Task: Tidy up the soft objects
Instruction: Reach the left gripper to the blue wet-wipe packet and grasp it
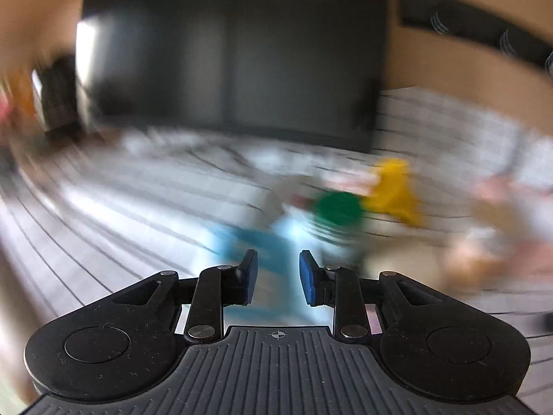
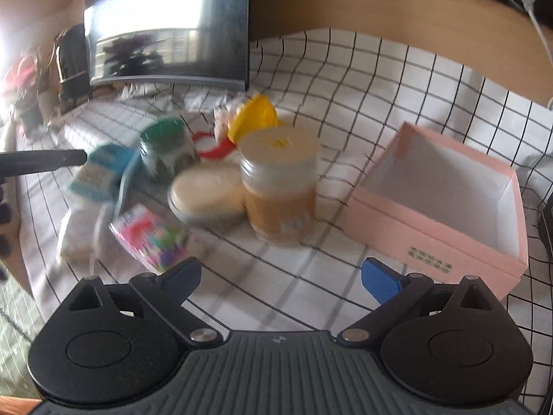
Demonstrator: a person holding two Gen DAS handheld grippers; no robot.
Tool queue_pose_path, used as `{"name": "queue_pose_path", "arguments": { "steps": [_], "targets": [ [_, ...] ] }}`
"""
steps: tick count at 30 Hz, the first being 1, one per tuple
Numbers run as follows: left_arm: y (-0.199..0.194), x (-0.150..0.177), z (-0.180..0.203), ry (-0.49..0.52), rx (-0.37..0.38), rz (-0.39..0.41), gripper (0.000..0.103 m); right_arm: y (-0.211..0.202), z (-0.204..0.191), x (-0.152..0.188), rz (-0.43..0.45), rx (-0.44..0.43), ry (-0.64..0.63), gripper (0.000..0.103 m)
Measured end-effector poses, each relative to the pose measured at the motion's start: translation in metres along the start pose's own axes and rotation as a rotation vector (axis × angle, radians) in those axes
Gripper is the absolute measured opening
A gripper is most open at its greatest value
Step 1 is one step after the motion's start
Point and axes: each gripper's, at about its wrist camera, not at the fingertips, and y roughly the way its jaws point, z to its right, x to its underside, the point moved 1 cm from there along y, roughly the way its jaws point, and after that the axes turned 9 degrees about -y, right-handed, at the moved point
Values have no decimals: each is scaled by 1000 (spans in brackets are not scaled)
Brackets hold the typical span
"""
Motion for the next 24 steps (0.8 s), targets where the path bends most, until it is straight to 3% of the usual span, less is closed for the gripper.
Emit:
{"name": "queue_pose_path", "arguments": {
  "steps": [3, 6, 9, 11, 13, 14, 16, 18, 19, 20, 23, 24],
  "targets": [
    [32, 3, -3, 84, -23, -21, 30, 1, -19, -12, -20, 48, -15, 100],
    [51, 16, -5, 96, 41, -74, 32, 9, -36, -19, -66, 112, -24, 100],
    [57, 31, 1, 234, 97, -24, 34, 19, -51, -24, -116, 153, 5, 100],
    [63, 33, 3, 321, 78, 4, 34, 21, -59, -24, -128, 178, 22, 100],
    [66, 31, -1, 341, 45, 18, 35, 22, -63, -24, -145, 185, 24, 100],
    [66, 32, -4, 345, 22, 21, 40, 22, -65, -24, -152, 177, 12, 100],
    [69, 28, -13, 340, -31, 19, 48, 25, -66, -24, -157, 167, -19, 100],
    [78, 23, -24, 305, -66, -30, 45, 31, -66, -26, -150, 158, -28, 100],
    [85, 21, -31, 263, -66, -94, 46, 36, -65, -28, -150, 147, -20, 100],
    [89, 21, -38, 217, -58, -130, 54, 39, -65, -29, -146, 132, -7, 100],
    [94, 13, -57, 125, -41, -155, 58, 45, -67, -29, -120, 91, 16, 100],
    [98, 9, -67, 52, -44, -173, 60, 47, -70, -28, -125, 77, 11, 100]
  ]
}}
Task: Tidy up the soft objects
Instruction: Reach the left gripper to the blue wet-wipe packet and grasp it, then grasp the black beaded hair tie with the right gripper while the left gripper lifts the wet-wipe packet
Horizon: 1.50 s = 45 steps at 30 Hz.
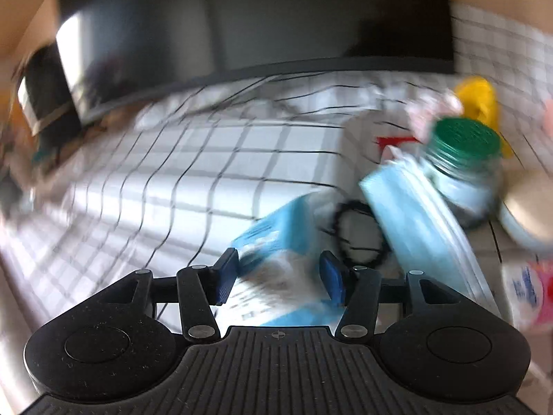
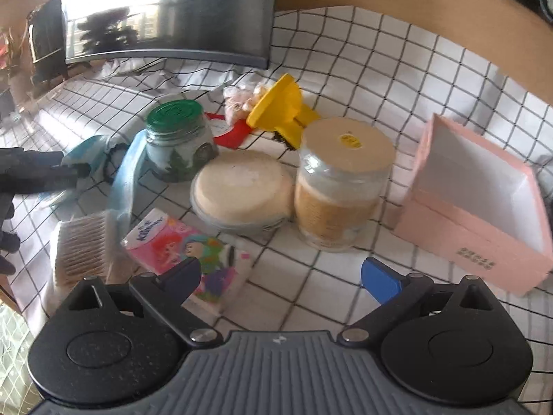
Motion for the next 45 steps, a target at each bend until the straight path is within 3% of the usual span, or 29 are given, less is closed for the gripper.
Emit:
{"name": "queue_pose_path", "arguments": {
  "steps": [4, 7, 10, 13, 16, 17, 18, 19, 22, 23, 24, 26, 29, 32, 36, 39, 43, 45],
  "targets": [
    [13, -8, -36, -248, 55, -59, 67, -1, -8, 3, -7, -9, -60, 100],
    [27, -1, -52, -337, 87, -141, 69, -9, -7, 0, 6, -3, -74, 100],
    [26, 1, -63, -397, 89, -127, 66, -15, -8, -9, 28, 11, -99, 100],
    [21, 0, -75, -465, 156, -106, 63, -18, -18, -22, 55, -7, -138, 100],
    [3, -4, -89, -467, 209, -56, 56, -18, -42, -40, 83, -91, -203, 98],
    [-3, -7, -95, -476, 217, -42, 45, -17, -52, -48, 92, -126, -225, 96],
    [-8, -10, -101, -492, 225, -31, 26, -16, -64, -55, 102, -160, -250, 96],
    [-14, -13, -108, -512, 233, -23, 19, -13, -77, -64, 112, -197, -279, 96],
    [-27, -16, -131, -565, 266, -5, 18, 3, -121, -93, 123, -277, -359, 85],
    [-28, -15, -135, -569, 280, -5, 18, 14, -134, -103, 107, -278, -370, 69],
    [-27, -14, -137, -560, 285, -15, 18, 27, -147, -112, 83, -275, -381, 47],
    [-23, -10, -138, -532, 272, -59, 18, 52, -165, -126, 29, -261, -376, 38],
    [-24, -2, -133, -533, 272, -64, 19, 75, -176, -137, -24, -252, -320, 38],
    [-29, -2, -119, -498, 253, -31, 19, 65, -178, -130, 13, -204, -355, 39],
    [-30, -12, -84, -362, 201, 39, 20, 42, -169, -110, 24, -175, -410, 51],
    [-23, -12, -51, -268, 171, 35, 26, 35, -155, -98, 7, -148, -424, 52],
    [-11, 2, -24, -84, -15, 48, 29, 27, -131, -89, 15, -131, -404, 52],
    [-10, 6, -25, -65, -101, 57, 34, 21, -119, -85, 34, -135, -399, 55]
  ]
}}
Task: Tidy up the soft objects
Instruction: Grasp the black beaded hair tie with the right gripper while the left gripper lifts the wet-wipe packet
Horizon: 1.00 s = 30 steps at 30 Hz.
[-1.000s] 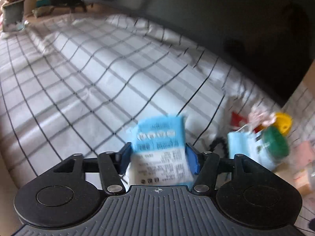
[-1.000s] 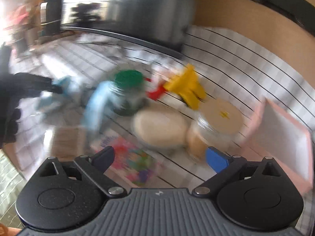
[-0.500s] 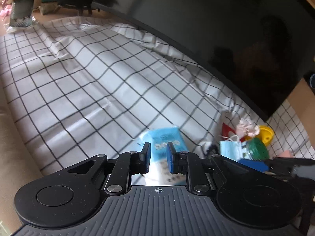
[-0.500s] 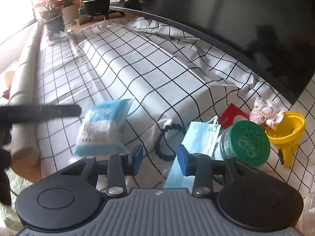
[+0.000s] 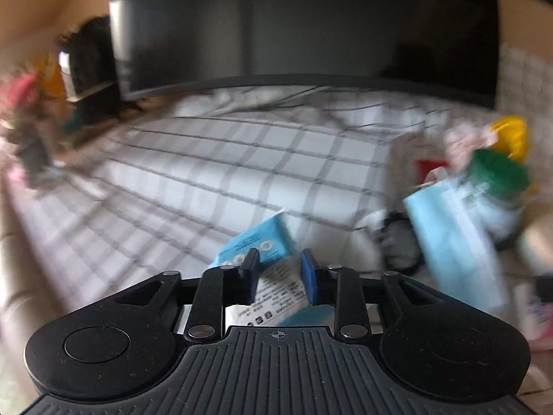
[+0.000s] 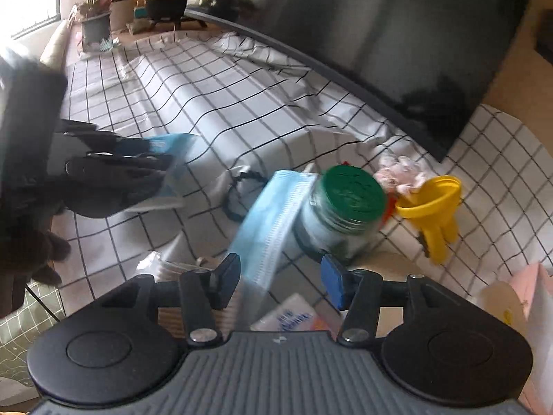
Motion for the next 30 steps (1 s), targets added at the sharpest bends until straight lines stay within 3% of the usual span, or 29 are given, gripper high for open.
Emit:
{"name": "queue_pose_path", "arguments": {
  "steps": [3, 7, 14, 18, 20, 23, 26, 27, 30],
  "targets": [
    [5, -1, -16, -83, -57, -4, 37, -9, 14, 14, 12, -25, 21, 58],
    [10, -4, -39, -251, -9, 8, 38, -14, 25, 30, 10, -52, 33, 59],
    [24, -15, -59, -396, -17, 18, 39, -15, 32, 45, -20, -39, 22, 59],
    [29, -20, -56, -337, -49, 0, 40, -17, 31, 47, -21, -29, 15, 59],
    [29, -20, -47, -280, -34, -8, 47, -18, 29, 46, -21, -28, 13, 59],
    [28, -19, -40, -242, 66, -27, 66, -18, 25, 43, -21, -29, 7, 59],
    [21, -18, -40, -249, 173, -34, 69, -18, 19, 39, -15, -36, -8, 59],
    [17, -17, -41, -253, 166, -23, 67, -18, 16, 37, -11, -37, -15, 59],
    [10, -12, -47, -270, 36, 4, 65, -21, 8, 32, 7, -35, -43, 60]
  ]
}}
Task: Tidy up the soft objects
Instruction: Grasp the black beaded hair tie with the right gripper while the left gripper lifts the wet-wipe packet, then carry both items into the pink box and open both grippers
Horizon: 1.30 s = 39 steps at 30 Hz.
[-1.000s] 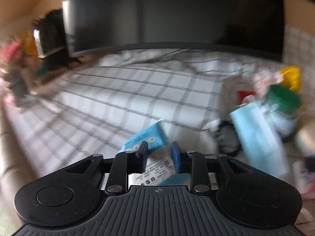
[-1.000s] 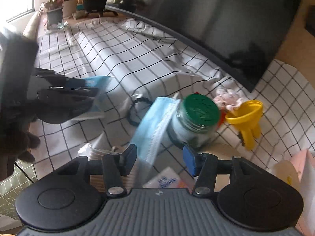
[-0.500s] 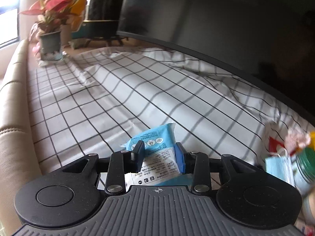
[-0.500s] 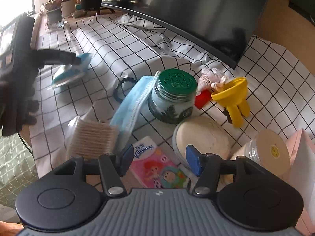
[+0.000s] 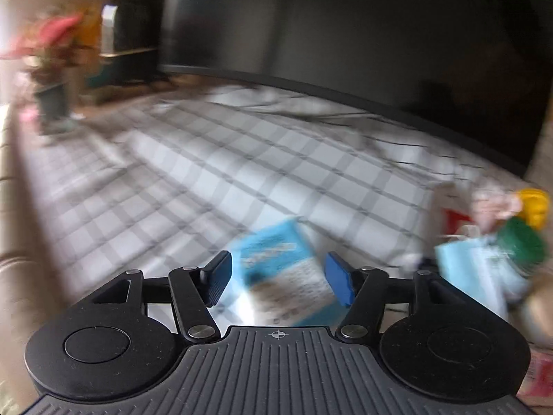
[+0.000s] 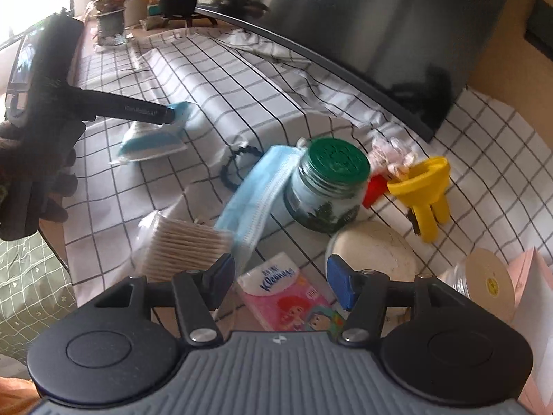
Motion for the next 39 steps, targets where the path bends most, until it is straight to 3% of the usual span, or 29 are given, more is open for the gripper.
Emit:
{"name": "queue_pose_path", "arguments": {
  "steps": [4, 11, 17, 19, 20, 21, 25, 28, 31, 32, 35, 39],
  "targets": [
    [15, -3, -7, -99, 25, -62, 65, -2, -9, -5, 8, -6, -29, 60],
    [38, 4, -3, -99, 66, -113, 65, 3, -12, -7, -7, 3, -44, 60],
    [28, 3, -23, -159, 176, -182, 59, 23, -21, -41, 57, -17, -47, 59],
    [22, 3, -32, -182, 212, -214, 59, 40, -21, -61, 56, -30, -13, 51],
    [18, 2, -35, -183, 225, -219, 58, 50, -20, -71, 50, -54, 12, 39],
    [12, 2, -39, -176, 237, -218, 58, 62, -18, -81, 34, -90, 47, 33],
    [-9, -1, -49, -150, 290, -187, 58, 107, -11, -101, -36, -144, 161, 24],
    [-22, -3, -55, -150, 302, -150, 58, 131, -13, -104, -82, -137, 189, 24],
    [-27, -6, -61, -146, 303, -148, 58, 146, -17, -106, -96, -138, 186, 14],
    [-27, -7, -63, -148, 301, -153, 58, 149, -17, -108, -97, -152, 187, 7],
    [-28, -14, -68, -166, 301, -161, 58, 144, -14, -116, -94, -164, 201, 6],
    [-40, -36, -65, -129, 282, -103, 58, 99, 1, -129, -23, -227, 260, 5]
  ]
}}
